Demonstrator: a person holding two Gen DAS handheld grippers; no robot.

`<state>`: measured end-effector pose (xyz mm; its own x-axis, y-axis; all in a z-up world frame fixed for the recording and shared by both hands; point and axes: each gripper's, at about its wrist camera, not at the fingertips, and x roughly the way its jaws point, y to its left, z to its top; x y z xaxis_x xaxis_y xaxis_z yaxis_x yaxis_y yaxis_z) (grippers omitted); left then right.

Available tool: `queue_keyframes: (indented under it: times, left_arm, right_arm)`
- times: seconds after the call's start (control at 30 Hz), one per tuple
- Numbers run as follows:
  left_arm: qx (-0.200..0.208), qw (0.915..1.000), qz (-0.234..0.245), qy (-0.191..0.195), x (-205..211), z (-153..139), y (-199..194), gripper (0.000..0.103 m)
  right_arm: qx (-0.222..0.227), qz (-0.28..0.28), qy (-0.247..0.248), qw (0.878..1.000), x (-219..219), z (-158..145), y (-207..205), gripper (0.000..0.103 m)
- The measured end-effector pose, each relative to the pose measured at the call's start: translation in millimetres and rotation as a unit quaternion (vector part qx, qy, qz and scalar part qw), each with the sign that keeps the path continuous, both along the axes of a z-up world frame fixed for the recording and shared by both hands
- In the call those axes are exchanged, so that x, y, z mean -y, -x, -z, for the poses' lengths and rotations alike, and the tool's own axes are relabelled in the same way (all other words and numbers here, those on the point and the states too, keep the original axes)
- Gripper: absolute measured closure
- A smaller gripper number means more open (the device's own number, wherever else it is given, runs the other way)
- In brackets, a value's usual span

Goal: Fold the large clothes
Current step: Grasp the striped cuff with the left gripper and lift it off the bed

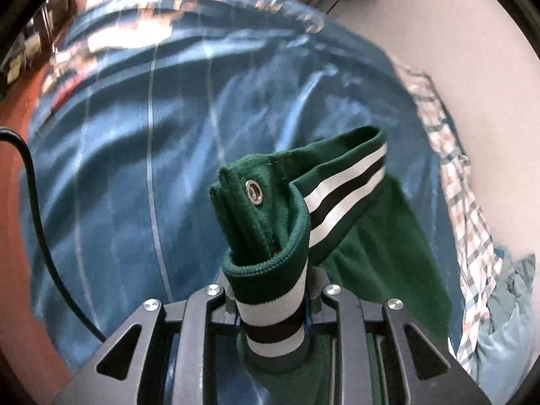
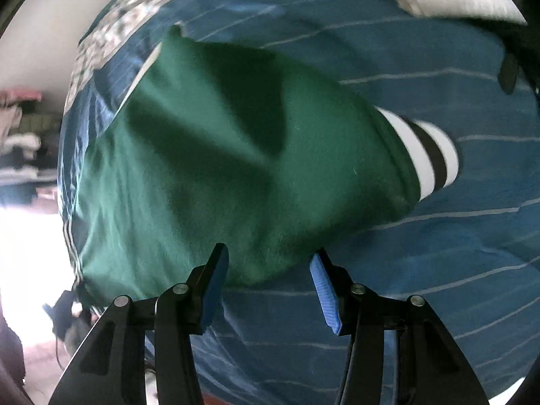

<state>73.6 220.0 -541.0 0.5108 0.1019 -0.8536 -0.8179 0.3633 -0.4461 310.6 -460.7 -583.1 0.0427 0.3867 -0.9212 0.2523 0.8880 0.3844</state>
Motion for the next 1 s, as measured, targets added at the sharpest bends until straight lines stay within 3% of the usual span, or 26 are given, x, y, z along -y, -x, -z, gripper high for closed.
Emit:
queue_keyframes:
  times: [0.03, 0.1, 0.13, 0.2, 0.27, 0.37, 0.43, 0.47, 0.5, 0.6, 0.7, 0.83, 0.97, 1.0]
  left_arm:
    - [-0.003, 0.9998, 0.005, 0.018, -3, 14, -2, 0.081]
    - [-0.003, 0.9994, 0.010, 0.034, -6, 30, 4, 0.069]
    - [0.012, 0.9989, 0.011, 0.044, -4, 33, 12, 0.065]
    - [0.048, 0.9961, 0.008, 0.074, -4, 41, 15, 0.048]
    - [0.063, 0.9948, 0.004, 0.079, -5, 47, 14, 0.042]
    - [0.063, 0.9961, 0.000, 0.062, -4, 48, 7, 0.041]
    - [0.047, 0.9983, -0.010, 0.034, -3, 41, 0, 0.050]
    - [0.041, 0.9989, -0.005, 0.022, -2, 35, -4, 0.074]
    - [0.032, 0.9994, -0.001, 0.010, -3, 28, -11, 0.080]
    - [0.021, 0.9991, 0.004, -0.036, -9, -8, -27, 0.083]
    - [0.036, 0.9953, 0.016, -0.089, -31, -54, -40, 0.085]
    - [0.046, 0.9838, 0.060, -0.162, -62, -117, -56, 0.085]
    - [0.033, 0.9647, 0.120, -0.232, -55, -155, -78, 0.085]
    - [0.032, 0.9608, 0.133, -0.241, -48, -160, -83, 0.085]
  right_arm:
    - [0.002, -0.007, 0.007, 1.000, -5, -5, 1, 0.051]
    - [0.003, -0.020, 0.007, 1.000, -16, -16, 0, 0.051]
    - [0.002, -0.028, 0.005, 1.000, -23, -23, -2, 0.051]
    - [0.004, -0.040, -0.002, 0.999, -35, -34, -6, 0.051]
    - [0.014, -0.053, -0.019, 0.998, -47, -45, -13, 0.051]
    - [0.016, -0.057, -0.037, 0.998, -64, -51, -23, 0.051]
    - [0.015, -0.057, -0.028, 0.998, -77, -49, -32, 0.051]
    - [0.016, -0.055, -0.027, 0.998, -81, -48, -35, 0.051]
    - [0.016, -0.052, -0.022, 0.998, -84, -45, -38, 0.051]
    - [0.020, -0.039, -0.018, 0.999, -95, -42, -49, 0.051]
    - [0.027, -0.034, -0.015, 0.999, -104, -46, -54, 0.051]
    - [0.051, -0.029, -0.008, 0.998, -121, -54, -61, 0.051]
    - [0.029, -0.039, 0.000, 0.999, -147, -12, -74, 0.051]
    - [0.006, -0.042, 0.005, 0.999, -153, 9, -76, 0.059]
